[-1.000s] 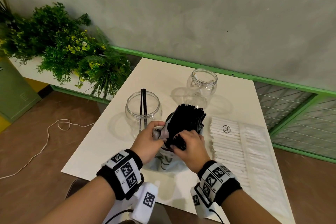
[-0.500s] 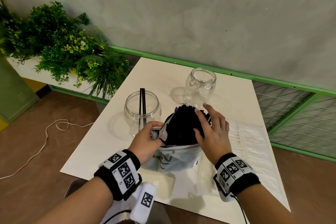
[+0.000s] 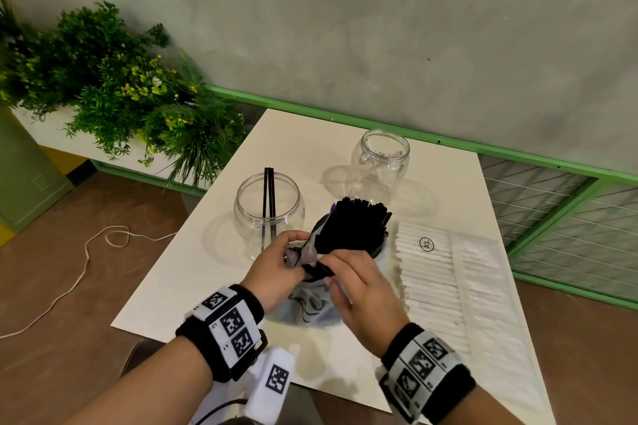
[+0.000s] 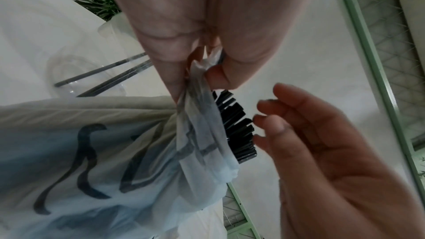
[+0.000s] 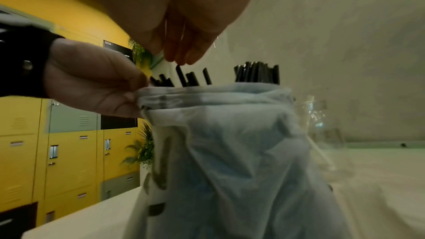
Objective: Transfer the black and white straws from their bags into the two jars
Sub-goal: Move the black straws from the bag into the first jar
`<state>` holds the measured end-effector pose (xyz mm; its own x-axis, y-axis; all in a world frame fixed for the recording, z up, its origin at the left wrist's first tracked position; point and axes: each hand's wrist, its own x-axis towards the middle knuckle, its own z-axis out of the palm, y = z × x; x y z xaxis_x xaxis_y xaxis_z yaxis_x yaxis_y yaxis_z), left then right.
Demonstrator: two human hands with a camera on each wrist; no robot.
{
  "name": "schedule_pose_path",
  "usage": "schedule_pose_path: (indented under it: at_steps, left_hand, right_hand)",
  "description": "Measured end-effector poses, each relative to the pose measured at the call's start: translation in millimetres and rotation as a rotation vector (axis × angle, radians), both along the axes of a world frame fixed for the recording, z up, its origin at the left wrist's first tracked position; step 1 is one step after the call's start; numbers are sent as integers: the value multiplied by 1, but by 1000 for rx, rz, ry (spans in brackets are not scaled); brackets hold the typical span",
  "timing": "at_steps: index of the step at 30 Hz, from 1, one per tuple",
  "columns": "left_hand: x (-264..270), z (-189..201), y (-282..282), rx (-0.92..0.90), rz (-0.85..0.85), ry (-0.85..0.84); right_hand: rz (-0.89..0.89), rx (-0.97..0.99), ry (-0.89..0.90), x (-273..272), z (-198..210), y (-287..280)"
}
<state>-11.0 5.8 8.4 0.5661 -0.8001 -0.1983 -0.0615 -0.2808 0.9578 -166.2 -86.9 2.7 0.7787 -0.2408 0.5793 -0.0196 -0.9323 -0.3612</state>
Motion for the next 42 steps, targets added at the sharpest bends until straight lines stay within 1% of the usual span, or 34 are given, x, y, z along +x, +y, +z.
schedule_pose_path:
  at_steps: [3, 6, 8, 10, 13, 16, 19, 22, 24, 27, 29, 30, 32, 34, 35, 37, 39, 40, 41, 42]
  left_hand:
    - [0, -2, -1, 2, 15, 9]
    - [2, -4, -2, 0, 28, 22]
    - [4, -6, -2, -15, 31, 36]
    - [6, -7, -2, -31, 43, 25]
    - [5, -5, -3, -53, 36, -1]
    - [3, -4, -4, -51, 27, -32]
    - [3, -7, -5, -46, 38, -22]
    - [6, -8, -3, -15, 52, -91]
    - [6, -8, -1, 2, 58, -133]
    - [5, -8, 0, 14, 70, -127]
    - [6, -9, 1, 33, 78, -128]
    - [6, -10, 2, 40, 83, -124]
    - [6, -11, 3, 43, 95, -94]
    - [6, -11, 3, 49, 99, -79]
    - [6, -11, 3, 52, 100, -80]
    - [5, -10, 3, 50, 104, -85]
    - [3, -8, 2, 47, 104, -82]
    - [3, -8, 2, 49, 106, -78]
    - [4, -9, 2, 55, 111, -69]
    - [5, -9, 2, 58, 114, -59]
  right_hand:
    - [-152, 113, 35, 8, -5, 4]
    - [-234, 253, 71, 15, -6, 2]
    - [-247, 334, 143, 17, -7, 0]
    - [-222, 397, 222, 19, -10, -2]
    - [-212, 424, 293, 21, -11, -1]
    - [-221, 459, 266, 22, -12, 1]
    - [-158, 563, 190, 19, -17, -2]
    - [-129, 612, 109, 11, -17, -7]
    - [-181, 524, 24, 5, -15, -12]
    - [-372, 268, -102, -1, -10, -26]
    - [-494, 152, -162, -4, -8, -40]
    - [-538, 119, -161, -5, -7, -47]
    - [-591, 80, -93, -8, -4, -57]
    - [-598, 47, -35, -11, 0, -56]
    - [-570, 12, -31, -11, 1, -51]
    - [-443, -97, -11, -11, 4, -35]
    - [-321, -240, 103, -6, 1, -20]
    - [-302, -286, 171, -4, -2, -16]
    - [-322, -295, 215, -4, -4, -16]
    - [-372, -264, 219, -4, -6, -19]
